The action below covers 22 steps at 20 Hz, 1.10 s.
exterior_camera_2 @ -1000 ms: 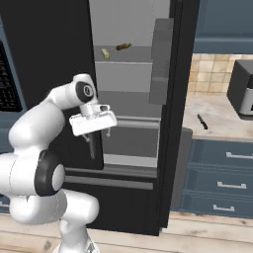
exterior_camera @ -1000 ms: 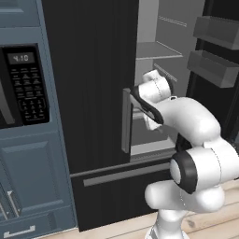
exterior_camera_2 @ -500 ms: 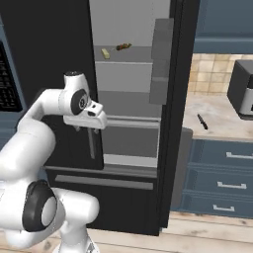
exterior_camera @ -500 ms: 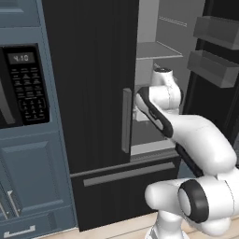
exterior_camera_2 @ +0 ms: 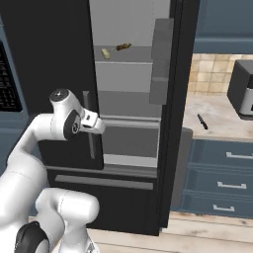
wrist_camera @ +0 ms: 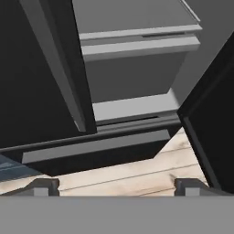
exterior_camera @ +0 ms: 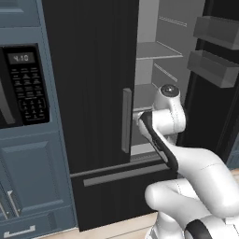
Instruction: Retrieve the butter from the fridge and place it on a plate on the dining table. Then retrieve the butter knife by the fridge and place it near the plate.
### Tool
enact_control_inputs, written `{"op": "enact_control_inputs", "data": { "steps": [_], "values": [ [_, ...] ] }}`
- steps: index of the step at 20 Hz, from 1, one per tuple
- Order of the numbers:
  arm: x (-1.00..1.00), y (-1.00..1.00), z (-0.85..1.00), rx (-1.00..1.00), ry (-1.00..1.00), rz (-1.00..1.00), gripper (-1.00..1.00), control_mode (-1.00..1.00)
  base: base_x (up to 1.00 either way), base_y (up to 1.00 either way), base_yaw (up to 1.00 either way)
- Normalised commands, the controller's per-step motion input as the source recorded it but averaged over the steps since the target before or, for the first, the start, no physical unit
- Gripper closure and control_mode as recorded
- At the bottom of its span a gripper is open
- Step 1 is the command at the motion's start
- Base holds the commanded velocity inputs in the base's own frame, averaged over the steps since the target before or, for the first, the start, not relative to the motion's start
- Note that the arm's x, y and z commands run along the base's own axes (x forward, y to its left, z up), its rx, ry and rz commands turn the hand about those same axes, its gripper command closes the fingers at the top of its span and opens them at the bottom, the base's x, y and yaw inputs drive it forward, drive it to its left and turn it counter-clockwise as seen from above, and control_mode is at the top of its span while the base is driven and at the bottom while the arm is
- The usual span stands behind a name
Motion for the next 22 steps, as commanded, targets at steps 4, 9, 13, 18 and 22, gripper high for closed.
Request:
{"op": "enact_control_inputs", "data": {
  "steps": [4, 9, 13, 18, 22],
  "values": [
    [0.2, 0.26, 0.0, 0.0, -0.12, 0.07, -1.0, -1.0, 0.0, 0.0, 0.0],
    [0.2, 0.26, 0.03, 0.01, 0.0, 0.01, -1.0, -1.0, 0.0, 0.0, 0.0],
    [0.08, 0.31, 0.11, 0.0, -0.04, 0.0, -1.0, -1.0, 0.0, 0.0, 0.0],
    [0.15, 0.3, 0.2, 0.0, 0.0, 0.0, -1.0, -1.0, 0.0, 0.0, 0.0],
    [0.24, 0.1, 0.06, 0.01, 0.0, 0.05, -1.0, -1.0, 0.0, 0.0, 0.0]
  ]
}}
